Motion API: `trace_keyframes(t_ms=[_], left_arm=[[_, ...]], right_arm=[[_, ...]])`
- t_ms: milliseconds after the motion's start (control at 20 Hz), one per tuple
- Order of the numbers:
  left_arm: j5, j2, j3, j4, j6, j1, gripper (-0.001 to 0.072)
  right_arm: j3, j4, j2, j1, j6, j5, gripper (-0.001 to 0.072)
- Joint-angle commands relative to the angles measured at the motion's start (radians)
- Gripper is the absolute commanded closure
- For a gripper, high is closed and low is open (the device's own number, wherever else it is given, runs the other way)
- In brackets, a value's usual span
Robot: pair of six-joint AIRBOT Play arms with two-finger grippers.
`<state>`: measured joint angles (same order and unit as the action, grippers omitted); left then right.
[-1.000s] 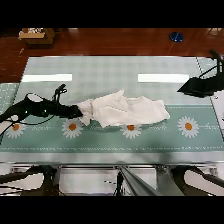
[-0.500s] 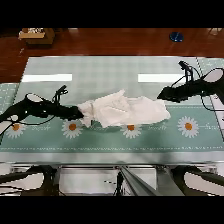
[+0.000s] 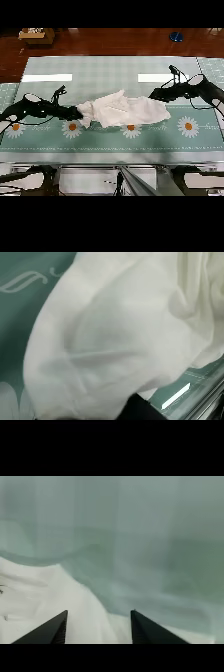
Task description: Fold the shirts.
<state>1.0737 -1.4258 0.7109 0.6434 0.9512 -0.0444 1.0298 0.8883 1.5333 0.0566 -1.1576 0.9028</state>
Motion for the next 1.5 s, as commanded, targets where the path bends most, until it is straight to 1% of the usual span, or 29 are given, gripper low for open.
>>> trace_keyframes(t_ms=[0,150,200,250,300,350,400,600,800,850,950,1100,1250,1450], left_arm=[[0.009,-0.001,0.000,0.000,0.003,-0.001,0.0687],[0.009,-0.001,0.000,-0.001,0.004,-0.001,0.0687],[0.009,-0.001,0.000,-0.001,0.007,-0.001,0.0687],[0.009,-0.001,0.000,-0.001,0.013,-0.001,0.0687],[0.010,-0.001,0.000,-0.001,0.014,-0.001,0.0687],[0.010,-0.001,0.003,0.000,0.014,-0.001,0.0688],[0.012,0.000,0.015,0.000,0.014,-0.004,0.0687],[0.072,0.053,0.159,0.000,0.013,-0.050,0.0688],[0.100,0.188,0.409,0.000,0.018,-0.148,0.0689],[0.099,0.224,0.476,0.000,0.041,-0.179,0.0689],[0.099,0.282,0.590,0.000,0.113,-0.227,0.0688],[0.108,0.355,0.712,-0.001,0.216,-0.240,0.0688],[0.152,0.429,0.816,-0.001,0.233,-0.218,0.0688],[0.158,0.549,0.965,0.000,0.232,-0.221,0.0688]], right_arm=[[0.000,-0.080,0.054,-0.009,0.070,-0.028,0.0227],[0.000,-0.093,0.072,-0.051,0.111,0.015,0.0230],[0.000,-0.093,0.073,-0.070,0.116,0.017,0.0250],[0.000,-0.093,0.073,-0.088,0.123,0.016,0.0346],[0.004,-0.090,0.073,-0.100,0.133,0.012,0.0467],[0.016,-0.077,0.073,-0.104,0.134,0.010,0.0633],[0.037,-0.075,0.072,-0.103,0.133,0.018,0.0693],[0.173,-0.027,-0.002,-0.042,0.114,0.067,0.0694],[0.340,0.029,-0.174,0.044,0.035,0.066,0.0694],[0.378,0.042,-0.221,0.064,0.003,0.065,0.0694],[0.435,0.058,-0.311,0.091,-0.051,0.066,0.0694],[0.461,0.098,-0.449,0.090,-0.102,0.064,0.0694],[0.461,0.102,-0.579,0.090,-0.144,0.078,0.0694],[0.461,0.145,-0.762,0.090,-0.209,0.041,0.0694]])
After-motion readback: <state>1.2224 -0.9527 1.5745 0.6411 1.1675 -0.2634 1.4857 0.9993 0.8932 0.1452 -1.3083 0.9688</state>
